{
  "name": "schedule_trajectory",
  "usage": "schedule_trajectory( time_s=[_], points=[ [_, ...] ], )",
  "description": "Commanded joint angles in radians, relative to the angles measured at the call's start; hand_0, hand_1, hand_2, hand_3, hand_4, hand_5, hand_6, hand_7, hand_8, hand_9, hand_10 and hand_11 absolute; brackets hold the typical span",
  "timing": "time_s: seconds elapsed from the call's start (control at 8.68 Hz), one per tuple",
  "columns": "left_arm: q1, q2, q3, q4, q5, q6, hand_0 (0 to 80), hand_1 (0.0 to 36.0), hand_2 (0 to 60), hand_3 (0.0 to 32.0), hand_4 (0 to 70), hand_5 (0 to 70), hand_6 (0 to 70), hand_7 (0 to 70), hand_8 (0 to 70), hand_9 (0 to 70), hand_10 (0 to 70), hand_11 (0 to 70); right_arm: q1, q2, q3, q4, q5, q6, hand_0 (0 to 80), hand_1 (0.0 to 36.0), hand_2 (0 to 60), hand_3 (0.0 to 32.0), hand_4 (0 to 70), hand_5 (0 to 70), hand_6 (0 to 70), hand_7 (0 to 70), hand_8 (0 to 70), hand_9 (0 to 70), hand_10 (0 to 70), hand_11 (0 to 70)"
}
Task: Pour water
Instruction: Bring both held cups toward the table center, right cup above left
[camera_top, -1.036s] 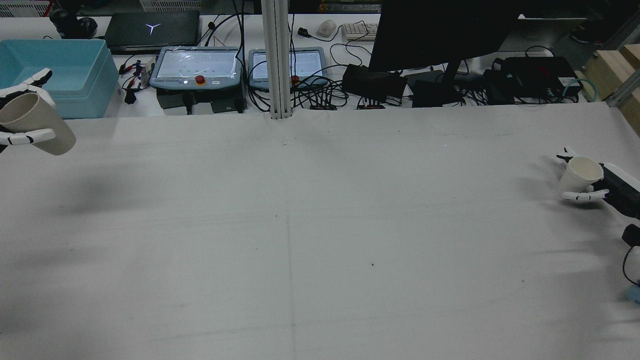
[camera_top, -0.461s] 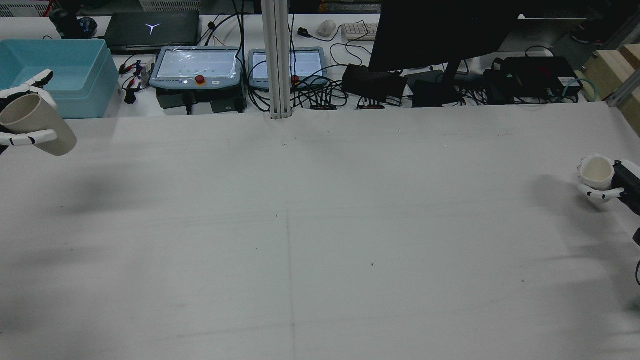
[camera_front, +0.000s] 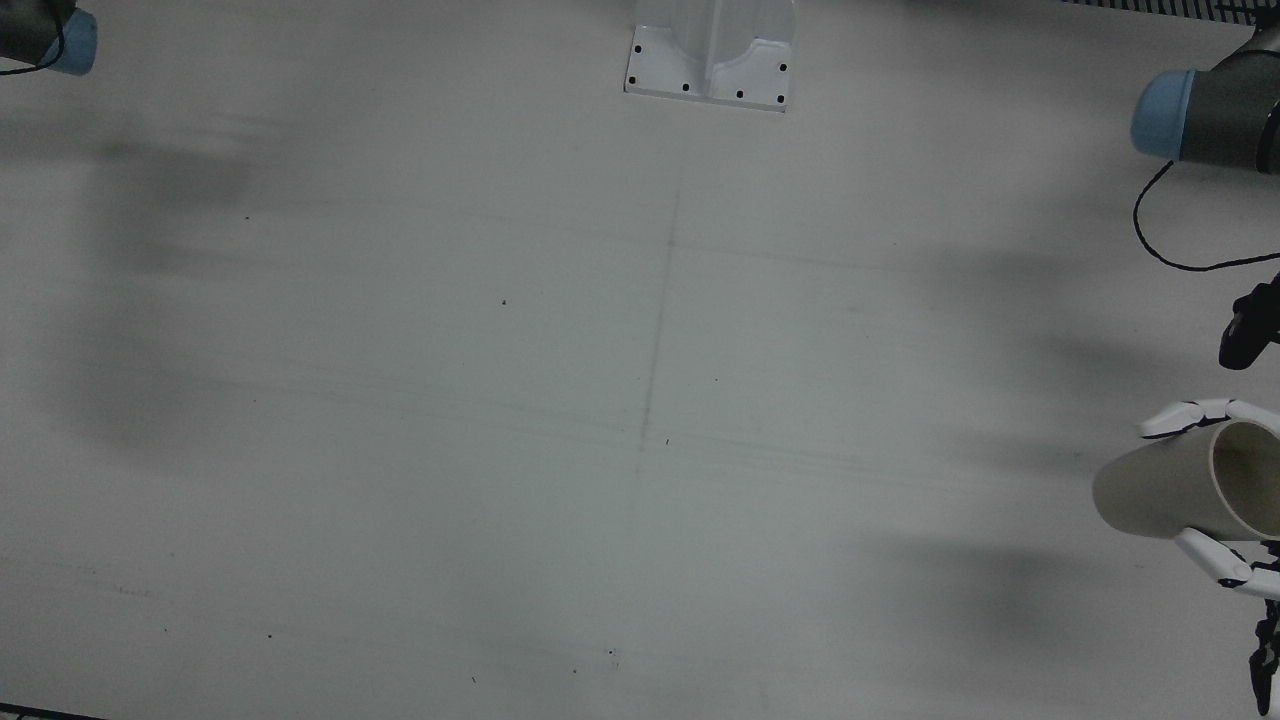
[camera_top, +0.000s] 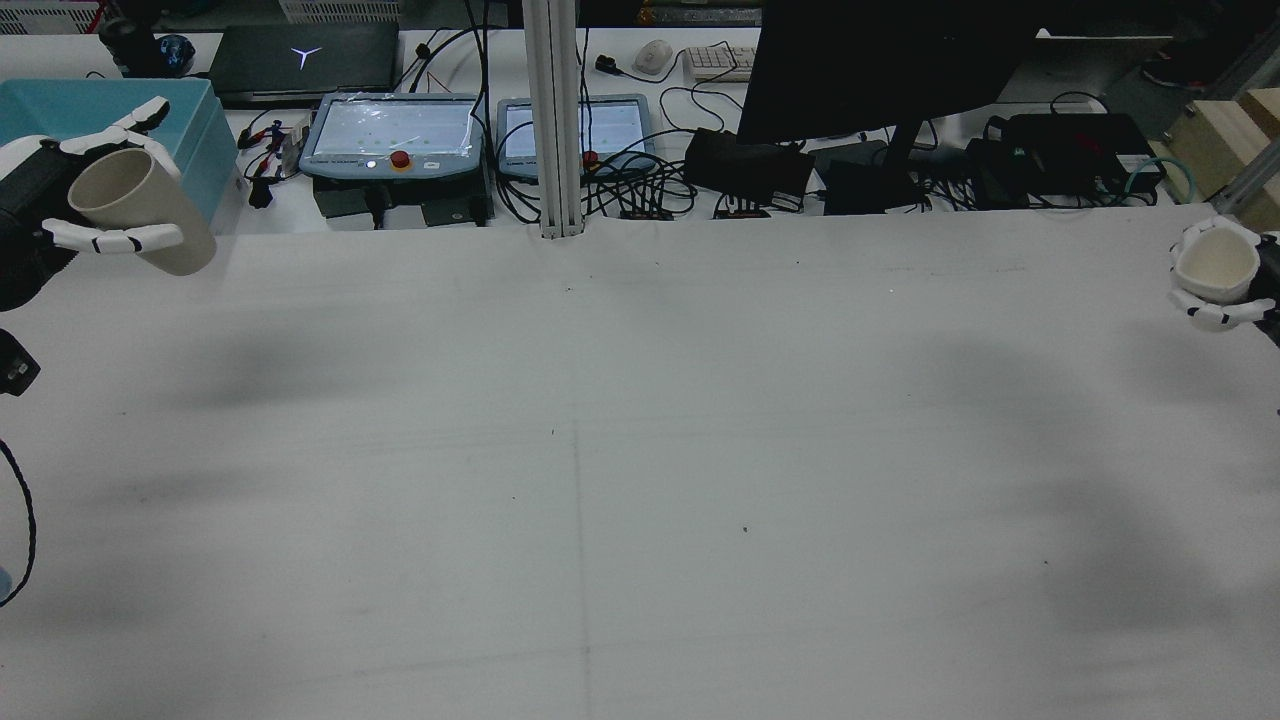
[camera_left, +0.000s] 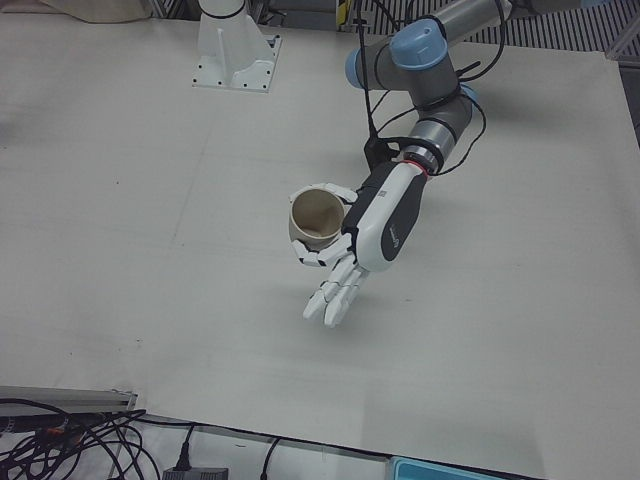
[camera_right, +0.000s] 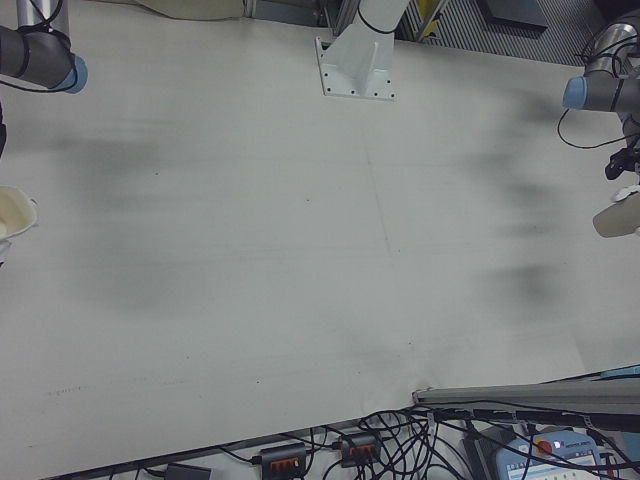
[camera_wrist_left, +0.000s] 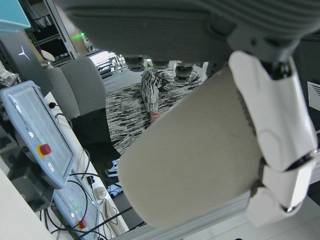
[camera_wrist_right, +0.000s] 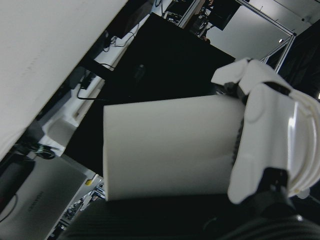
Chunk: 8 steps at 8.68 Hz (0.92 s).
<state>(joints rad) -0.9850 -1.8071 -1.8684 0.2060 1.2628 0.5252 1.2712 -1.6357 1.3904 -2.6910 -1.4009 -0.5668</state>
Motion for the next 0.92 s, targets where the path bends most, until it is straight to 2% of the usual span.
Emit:
schedule_trajectory(
  time_s=[0.0, 0.12, 0.35, 0.46, 0.58, 0.69, 0.81],
  points=[
    [0.113, -0.151, 0.009, 0.091, -0.003, 0.056, 45.6, 33.4, 60.0, 0.0, 34.6, 47.6, 5.9, 6.5, 0.7, 0.8, 1.7, 4.2, 0.031, 0.009, 0.467, -0.36, -0.001, -0.066, 59.9, 29.3, 44.0, 0.0, 12.3, 70.0, 33.8, 59.1, 45.5, 64.6, 39.6, 57.5],
    [0.15, -0.205, 0.011, 0.114, -0.002, 0.099, 45.5, 33.4, 60.0, 0.0, 34.6, 47.6, 5.9, 6.5, 0.7, 0.9, 1.7, 4.3, 0.031, 0.067, 0.543, -0.488, -0.001, -0.096, 61.0, 30.0, 43.1, 0.0, 12.9, 70.0, 34.4, 59.6, 44.9, 63.7, 38.5, 56.2],
    [0.257, -0.295, 0.052, 0.144, -0.002, 0.182, 45.5, 33.7, 60.0, 0.0, 34.4, 47.8, 6.0, 6.5, 0.8, 0.9, 1.7, 4.4, -0.001, 0.137, 0.623, -0.646, 0.006, -0.125, 60.9, 30.0, 42.4, 0.0, 12.2, 70.0, 34.0, 58.8, 43.7, 62.0, 37.8, 55.2],
    [0.313, -0.358, 0.101, 0.182, -0.003, 0.226, 45.4, 33.7, 60.0, 0.0, 34.4, 48.2, 6.2, 6.5, 1.0, 1.0, 1.8, 4.3, -0.039, 0.163, 0.663, -0.726, 0.008, -0.131, 61.2, 30.5, 42.8, 0.0, 11.8, 70.0, 33.8, 58.3, 43.1, 61.0, 37.1, 54.5],
    [0.356, -0.401, 0.127, 0.185, -0.003, 0.316, 45.4, 34.1, 60.0, 0.0, 34.2, 48.3, 6.3, 6.5, 1.1, 1.0, 1.7, 4.2, -0.065, 0.187, 0.708, -0.812, 0.013, -0.169, 62.7, 32.3, 45.0, 0.0, 11.8, 70.0, 34.4, 58.9, 42.1, 59.5, 35.9, 53.0],
    [0.399, -0.42, 0.155, 0.178, -0.003, 0.355, 45.3, 34.4, 60.0, 0.0, 33.8, 48.0, 6.1, 6.3, 1.1, 0.9, 1.6, 4.2, -0.099, 0.198, 0.744, -0.882, 0.037, -0.179, 65.5, 34.4, 47.4, 0.0, 11.7, 70.0, 34.9, 59.4, 41.4, 58.4, 35.0, 52.1],
    [0.414, -0.445, 0.202, 0.174, -0.003, 0.357, 45.0, 34.3, 60.0, 0.0, 33.2, 47.9, 6.1, 6.2, 1.2, 1.1, 1.6, 4.1, -0.134, 0.2, 0.775, -0.926, 0.072, -0.179, 70.8, 35.9, 49.1, 0.0, 11.8, 70.0, 35.7, 60.4, 40.7, 57.5, 34.6, 51.7]
  ],
)
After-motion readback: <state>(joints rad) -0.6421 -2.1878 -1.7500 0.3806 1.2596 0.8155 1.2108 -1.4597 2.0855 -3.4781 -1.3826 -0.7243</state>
